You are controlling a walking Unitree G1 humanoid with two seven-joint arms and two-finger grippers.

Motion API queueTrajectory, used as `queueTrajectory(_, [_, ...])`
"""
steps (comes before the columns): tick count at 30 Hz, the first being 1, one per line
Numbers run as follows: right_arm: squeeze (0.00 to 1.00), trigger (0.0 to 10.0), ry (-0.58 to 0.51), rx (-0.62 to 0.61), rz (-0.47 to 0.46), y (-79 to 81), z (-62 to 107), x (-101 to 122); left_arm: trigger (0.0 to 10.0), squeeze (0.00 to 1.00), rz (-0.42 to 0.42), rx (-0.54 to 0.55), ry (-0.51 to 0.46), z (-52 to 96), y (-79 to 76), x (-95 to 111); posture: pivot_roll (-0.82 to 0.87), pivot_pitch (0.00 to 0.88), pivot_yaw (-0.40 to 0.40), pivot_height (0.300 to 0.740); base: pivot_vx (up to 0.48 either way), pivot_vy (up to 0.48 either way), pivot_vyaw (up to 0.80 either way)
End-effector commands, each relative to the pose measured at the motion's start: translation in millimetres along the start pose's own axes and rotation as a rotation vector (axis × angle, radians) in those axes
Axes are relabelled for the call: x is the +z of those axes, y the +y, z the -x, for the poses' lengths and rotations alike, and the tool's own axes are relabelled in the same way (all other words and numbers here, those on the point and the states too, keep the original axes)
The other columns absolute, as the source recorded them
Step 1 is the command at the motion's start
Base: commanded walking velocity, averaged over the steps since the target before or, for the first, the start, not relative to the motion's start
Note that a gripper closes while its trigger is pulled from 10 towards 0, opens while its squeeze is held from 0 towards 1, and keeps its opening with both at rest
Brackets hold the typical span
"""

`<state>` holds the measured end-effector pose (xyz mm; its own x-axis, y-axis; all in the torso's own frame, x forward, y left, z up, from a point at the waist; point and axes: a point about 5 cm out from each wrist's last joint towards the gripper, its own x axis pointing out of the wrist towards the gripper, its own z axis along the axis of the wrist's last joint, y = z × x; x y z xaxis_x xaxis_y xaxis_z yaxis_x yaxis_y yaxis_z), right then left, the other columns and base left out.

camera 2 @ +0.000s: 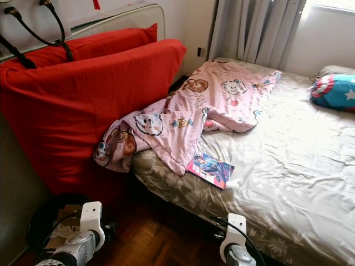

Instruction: Clean up the room

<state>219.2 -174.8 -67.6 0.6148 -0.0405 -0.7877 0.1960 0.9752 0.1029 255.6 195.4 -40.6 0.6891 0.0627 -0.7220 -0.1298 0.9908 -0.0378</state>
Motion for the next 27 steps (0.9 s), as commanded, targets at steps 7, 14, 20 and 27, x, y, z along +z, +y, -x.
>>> queueTrajectory(7, [0.0,10.0,0.006,-0.004,-0.014,-0.9,0.1,-0.9,10.0,0.0,0.006,-0.003,0.009,0.1,0.1,-1.6,-0.02,0.0,-0.037,0.74,0.307,0.0,0.0])
queueTrajectory(14, [0.0,10.0,0.005,-0.002,-0.012,-0.8,-0.1,0.3,10.0,0.0,0.01,-0.002,0.005,-0.1,-0.3,-0.3,-0.01,0.0,-0.041,0.74,0.318,0.0,0.0])
queueTrajectory(20, [0.0,10.0,0.005,0.001,-0.013,-0.3,-0.2,1.1,10.0,0.0,0.012,-0.002,0.002,-0.2,-0.3,0.6,-0.01,0.0,-0.038,0.74,0.322,0.0,0.0])
queueTrajectory(27, [0.0,10.0,0.0,0.017,0.02,0.8,-0.5,3.4,10.0,0.0,0.008,-0.002,0.001,-0.3,-0.1,1.8,-0.01,0.0,-0.034,0.74,0.321,0.0,0.0])
